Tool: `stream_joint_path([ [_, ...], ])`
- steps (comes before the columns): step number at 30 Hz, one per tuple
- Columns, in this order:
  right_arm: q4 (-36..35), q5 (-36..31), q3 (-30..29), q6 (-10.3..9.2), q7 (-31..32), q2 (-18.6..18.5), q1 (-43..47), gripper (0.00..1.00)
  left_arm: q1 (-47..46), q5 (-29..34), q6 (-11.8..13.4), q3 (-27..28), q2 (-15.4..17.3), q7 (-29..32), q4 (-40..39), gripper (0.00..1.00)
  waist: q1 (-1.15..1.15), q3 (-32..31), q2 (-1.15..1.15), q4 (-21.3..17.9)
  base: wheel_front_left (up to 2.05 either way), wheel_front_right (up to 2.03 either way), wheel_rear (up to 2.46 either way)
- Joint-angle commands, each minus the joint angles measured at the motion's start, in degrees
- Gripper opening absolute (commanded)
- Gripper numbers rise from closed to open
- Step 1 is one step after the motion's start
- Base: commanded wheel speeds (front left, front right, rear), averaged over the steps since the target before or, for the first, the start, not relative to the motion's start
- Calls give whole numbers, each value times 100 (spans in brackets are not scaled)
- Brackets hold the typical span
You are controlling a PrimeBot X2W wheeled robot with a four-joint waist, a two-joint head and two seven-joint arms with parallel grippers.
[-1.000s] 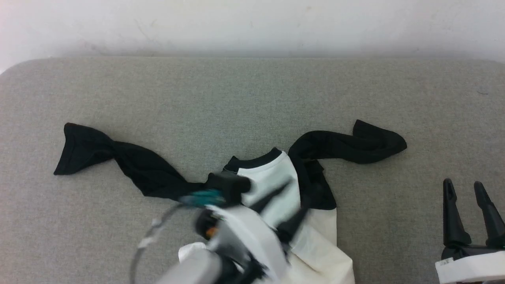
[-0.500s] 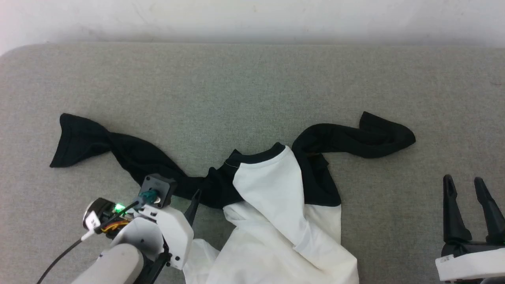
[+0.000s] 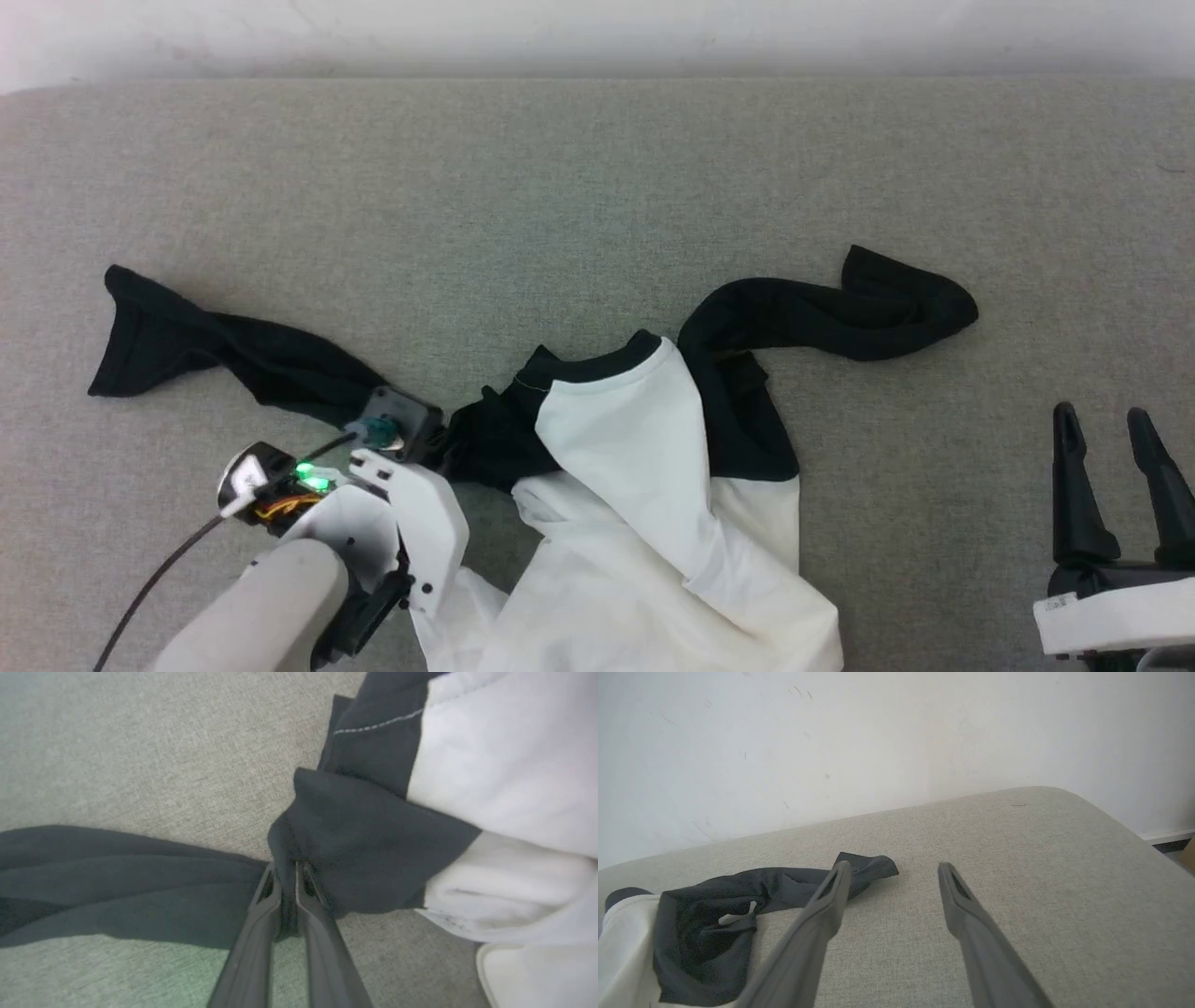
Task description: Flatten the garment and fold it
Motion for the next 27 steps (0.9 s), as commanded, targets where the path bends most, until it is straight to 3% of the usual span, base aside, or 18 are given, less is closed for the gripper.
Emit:
stream_joint_path([
  [1, -2, -17, -15, -3, 26, 12, -89, 100, 207, -248, 44, 106, -16, -24, 85, 0, 0, -28, 0, 20, 0, 0, 0],
  [5, -9, -22, -53, -3, 31, 12, -69, 100, 400, -762, 279, 643, 62, -141, -316, 0, 0, -72, 0, 76, 0, 0, 0],
  [10, -46, -32, -61, -3, 57, 12, -59, 100, 791, -993, 871, 1376, 675, -187, -844, 0, 0, -60, 0, 102, 0, 0, 0],
  [13, -69, -44, -47, -3, 71, 12, -71, 100, 1086, -1134, 1098, 1691, 951, -210, -998, 0, 0, -26, 0, 70, 0, 0, 0],
  [14, -72, -45, -42, -3, 73, 12, -71, 100, 1183, -1164, 1161, 1750, 1013, -203, -1008, 6, 0, -17, 0, 55, 0, 0, 0],
  [15, -73, -46, -37, -3, 75, 12, -68, 100, 1277, -1212, 1235, 1809, 1041, -191, -1003, 20, 0, -12, 0, 39, 0, 0, 0],
  [17, -69, -43, -31, -3, 75, 12, -58, 100, 1448, -1261, 1425, 1904, 1069, -180, -955, 31, 0, -12, 0, 7, 0, 0, 0],
  [20, -51, -40, -16, -3, 73, 12, -41, 100, 1671, -1238, 1735, 1931, 1050, -138, -855, 33, 0, -34, 0, -30, 0, 0, 0],
  [24, -20, -37, -10, -3, 82, 12, -21, 100, 1811, -1283, 1838, 1926, 900, -226, -872, 44, 0, -100, 0, -48, 0, 0, 0],
  [25, -13, -37, -16, -3, 84, 12, -12, 100, 1828, -1287, 1872, 1961, 836, -335, -909, 89, 0, -128, 0, -42, 0, 0, 0],
  [26, -7, -37, -23, -3, 86, 12, -1, 100, 1836, -1316, 1915, 2041, 732, -504, -965, 100, 0, -158, 0, -31, 0, 0, 0],
  [27, -1, -37, -27, -3, 89, 12, 13, 100, 1840, -1365, 1938, 2152, 599, -732, -1046, 100, 0, -189, 0, -18, 0, 0, 0],
])
